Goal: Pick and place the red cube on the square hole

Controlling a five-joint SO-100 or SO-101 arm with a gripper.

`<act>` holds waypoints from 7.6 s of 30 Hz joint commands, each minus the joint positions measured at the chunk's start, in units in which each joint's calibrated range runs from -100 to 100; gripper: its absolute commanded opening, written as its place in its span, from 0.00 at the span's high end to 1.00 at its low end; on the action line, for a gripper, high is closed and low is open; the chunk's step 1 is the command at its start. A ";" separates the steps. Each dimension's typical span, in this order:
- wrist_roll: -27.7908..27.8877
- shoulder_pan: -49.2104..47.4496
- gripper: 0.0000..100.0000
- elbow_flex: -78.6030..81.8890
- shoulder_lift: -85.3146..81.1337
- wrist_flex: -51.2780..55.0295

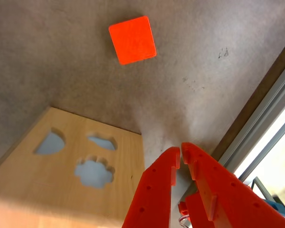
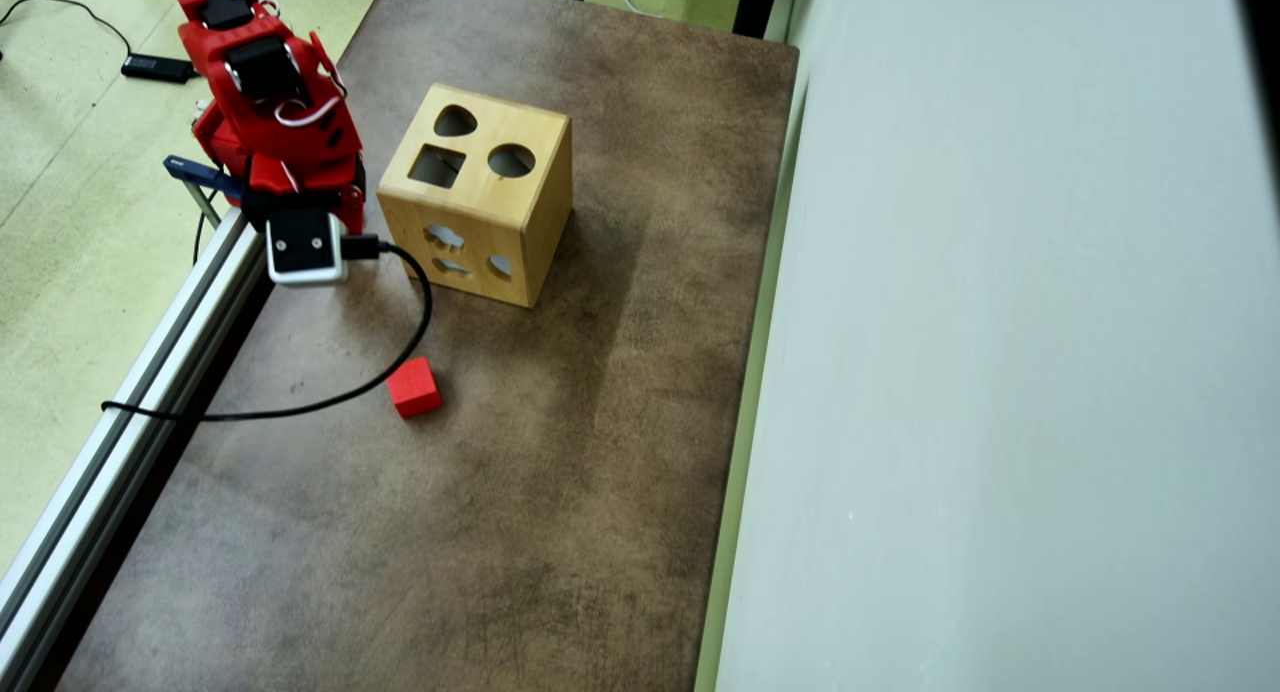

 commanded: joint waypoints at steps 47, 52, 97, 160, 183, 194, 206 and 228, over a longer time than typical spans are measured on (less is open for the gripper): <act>1.76 2.22 0.61 -1.24 23.92 -19.12; 2.00 2.15 0.61 -1.15 25.70 -23.55; 5.37 1.25 0.61 -2.05 31.65 -27.32; -6.79 2.22 0.99 -2.05 4.98 -27.97; -25.01 -9.82 0.99 -2.14 -31.96 -4.08; -30.43 -24.90 0.99 -1.06 -33.83 2.67; -31.31 -30.91 0.99 10.92 -34.26 2.83; -32.53 -30.91 0.99 29.08 -39.61 2.67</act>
